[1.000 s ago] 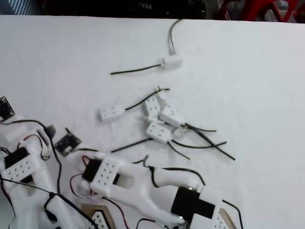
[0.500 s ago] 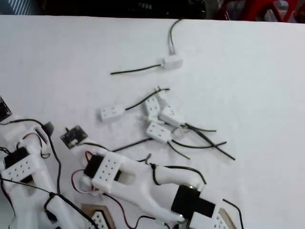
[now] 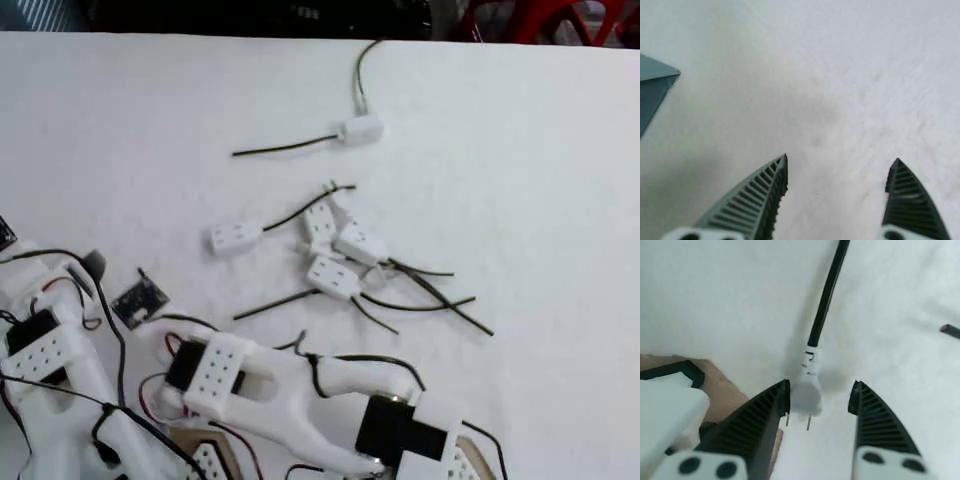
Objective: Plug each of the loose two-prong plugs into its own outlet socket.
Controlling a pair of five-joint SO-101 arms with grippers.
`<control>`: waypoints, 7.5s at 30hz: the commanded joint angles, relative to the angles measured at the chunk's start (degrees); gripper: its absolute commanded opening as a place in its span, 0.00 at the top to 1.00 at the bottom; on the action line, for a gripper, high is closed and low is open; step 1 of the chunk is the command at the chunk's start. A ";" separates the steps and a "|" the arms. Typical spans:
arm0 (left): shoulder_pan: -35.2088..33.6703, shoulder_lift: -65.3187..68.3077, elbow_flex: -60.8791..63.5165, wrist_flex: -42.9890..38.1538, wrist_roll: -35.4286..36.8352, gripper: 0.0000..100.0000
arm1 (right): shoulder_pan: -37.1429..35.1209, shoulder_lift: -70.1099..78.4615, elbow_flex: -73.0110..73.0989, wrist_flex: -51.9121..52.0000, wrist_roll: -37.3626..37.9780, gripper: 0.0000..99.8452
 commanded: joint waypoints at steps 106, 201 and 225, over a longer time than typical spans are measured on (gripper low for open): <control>17.36 -1.54 2.90 -1.14 -12.22 0.69 | 30.55 -6.37 6.33 7.78 30.33 0.91; 49.10 -8.57 -16.79 20.04 -0.88 0.69 | 29.14 -77.41 50.11 -24.40 21.45 0.98; 39.43 -21.49 -6.95 13.45 -13.80 0.69 | 38.99 -77.41 49.76 -27.82 17.23 0.98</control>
